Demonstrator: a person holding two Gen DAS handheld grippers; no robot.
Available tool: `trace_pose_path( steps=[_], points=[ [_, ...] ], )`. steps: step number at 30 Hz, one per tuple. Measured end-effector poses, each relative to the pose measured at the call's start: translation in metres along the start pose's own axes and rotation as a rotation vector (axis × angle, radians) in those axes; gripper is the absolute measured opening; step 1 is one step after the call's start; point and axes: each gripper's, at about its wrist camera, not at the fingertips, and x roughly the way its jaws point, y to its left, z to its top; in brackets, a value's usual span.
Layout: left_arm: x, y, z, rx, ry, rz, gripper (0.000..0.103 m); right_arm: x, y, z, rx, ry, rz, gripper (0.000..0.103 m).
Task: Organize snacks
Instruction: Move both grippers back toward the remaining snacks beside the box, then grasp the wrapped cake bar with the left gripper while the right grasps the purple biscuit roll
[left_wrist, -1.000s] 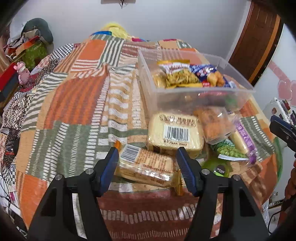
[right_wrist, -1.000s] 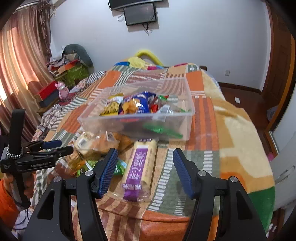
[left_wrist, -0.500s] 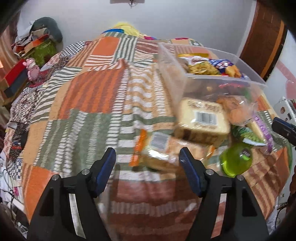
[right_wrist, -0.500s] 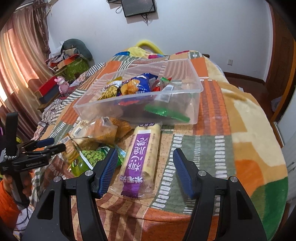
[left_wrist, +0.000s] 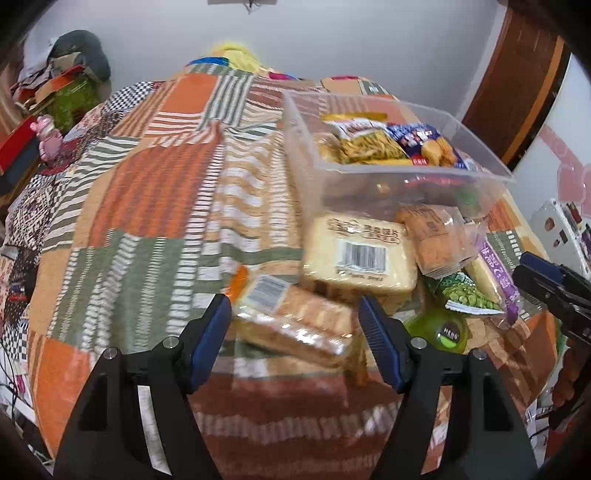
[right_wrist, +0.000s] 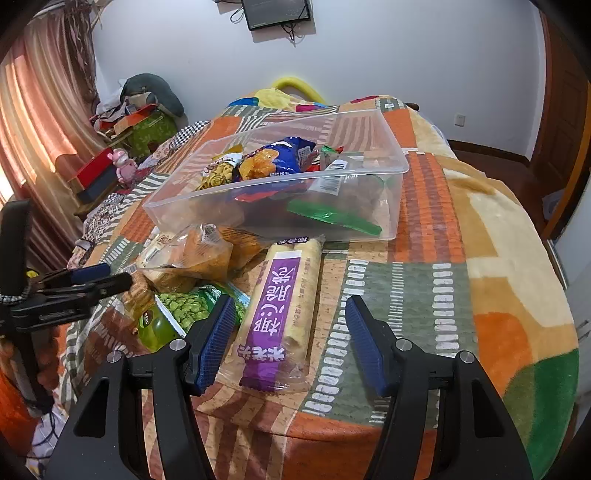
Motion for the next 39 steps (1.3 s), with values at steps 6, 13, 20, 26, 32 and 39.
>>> trace_pose_path(
  steps=[6, 13, 20, 26, 32, 39],
  points=[
    [0.009, -0.003, -0.003, 0.027, -0.014, 0.084, 0.074, -0.002, -0.002, 0.000, 0.003, -0.004, 0.004, 0.058],
    [0.002, 0.029, -0.015, 0.005, 0.002, 0.136, 0.074, -0.001, -0.001, 0.000, 0.008, -0.004, 0.013, 0.058],
    [-0.004, 0.062, -0.032, -0.101, 0.051, 0.091, 0.074, 0.002, 0.001, -0.002, 0.006, 0.004, 0.019, 0.058],
    [-0.002, 0.053, -0.022, -0.069, 0.018, 0.104, 0.072, 0.009, 0.005, -0.001, -0.001, 0.015, 0.022, 0.058],
    [0.007, 0.068, -0.021, -0.100, 0.019, 0.118, 0.068, 0.019, 0.008, -0.003, -0.020, 0.040, 0.025, 0.058],
    [0.024, 0.087, -0.031, -0.107, 0.061, 0.116, 0.047, 0.031, 0.008, -0.003, -0.013, 0.062, 0.017, 0.047]
  ],
)
